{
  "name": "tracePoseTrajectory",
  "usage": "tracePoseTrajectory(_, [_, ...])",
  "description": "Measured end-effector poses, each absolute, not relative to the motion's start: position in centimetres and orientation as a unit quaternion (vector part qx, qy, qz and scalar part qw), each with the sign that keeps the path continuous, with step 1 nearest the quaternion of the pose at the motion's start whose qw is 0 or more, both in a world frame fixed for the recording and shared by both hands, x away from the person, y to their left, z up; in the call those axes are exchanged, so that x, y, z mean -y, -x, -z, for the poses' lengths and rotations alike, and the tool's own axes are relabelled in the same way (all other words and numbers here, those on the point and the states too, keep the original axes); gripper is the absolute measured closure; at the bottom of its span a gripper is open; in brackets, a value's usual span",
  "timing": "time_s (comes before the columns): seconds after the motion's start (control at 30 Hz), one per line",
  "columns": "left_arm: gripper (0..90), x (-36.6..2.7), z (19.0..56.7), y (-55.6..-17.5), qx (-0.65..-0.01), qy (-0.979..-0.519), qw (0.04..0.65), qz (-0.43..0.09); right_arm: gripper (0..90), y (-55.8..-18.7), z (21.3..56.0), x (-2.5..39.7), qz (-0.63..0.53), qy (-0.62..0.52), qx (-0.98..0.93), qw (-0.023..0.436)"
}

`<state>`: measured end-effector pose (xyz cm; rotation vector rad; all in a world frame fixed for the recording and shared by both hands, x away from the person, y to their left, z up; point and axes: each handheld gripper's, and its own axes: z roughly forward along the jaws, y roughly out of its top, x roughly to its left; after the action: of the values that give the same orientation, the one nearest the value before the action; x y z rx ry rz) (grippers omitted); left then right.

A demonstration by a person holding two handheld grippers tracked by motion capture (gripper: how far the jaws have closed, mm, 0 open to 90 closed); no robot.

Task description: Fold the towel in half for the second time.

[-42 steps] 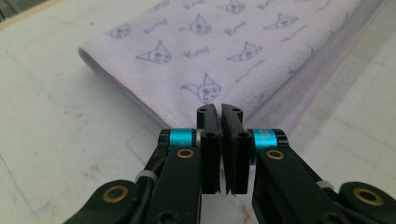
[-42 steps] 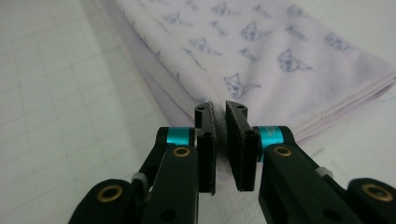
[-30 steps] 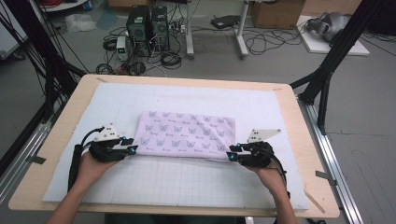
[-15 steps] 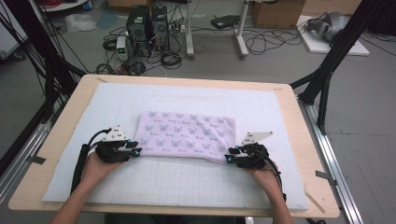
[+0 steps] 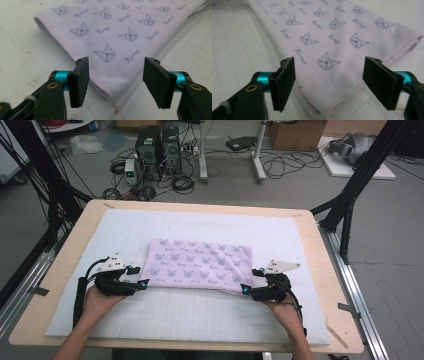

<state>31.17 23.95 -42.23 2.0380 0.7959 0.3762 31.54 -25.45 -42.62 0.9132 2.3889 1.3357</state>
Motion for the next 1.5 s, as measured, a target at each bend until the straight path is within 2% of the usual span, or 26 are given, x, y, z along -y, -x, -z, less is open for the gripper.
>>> tracePoseTrajectory(0.23, [30.9, -25.0, 41.8, -29.8, -0.331, -0.816, 0.442, -0.169, 12.0, -30.8, 42.4, 25.2, -0.456, -0.317, -0.822, 0.127])
tracePoseTrajectory(0.97, [28.1, -26.2, 41.7, -26.2, -0.332, -0.808, 0.455, -0.173, 11.9, -27.5, 42.3, 27.6, -0.462, -0.331, -0.81, 0.141])
tracePoseTrajectory(1.5, [28.0, -26.5, 41.9, -25.2, -0.332, -0.809, 0.456, -0.167, 11.9, -24.9, 42.9, 28.7, -0.463, -0.341, -0.806, 0.14])
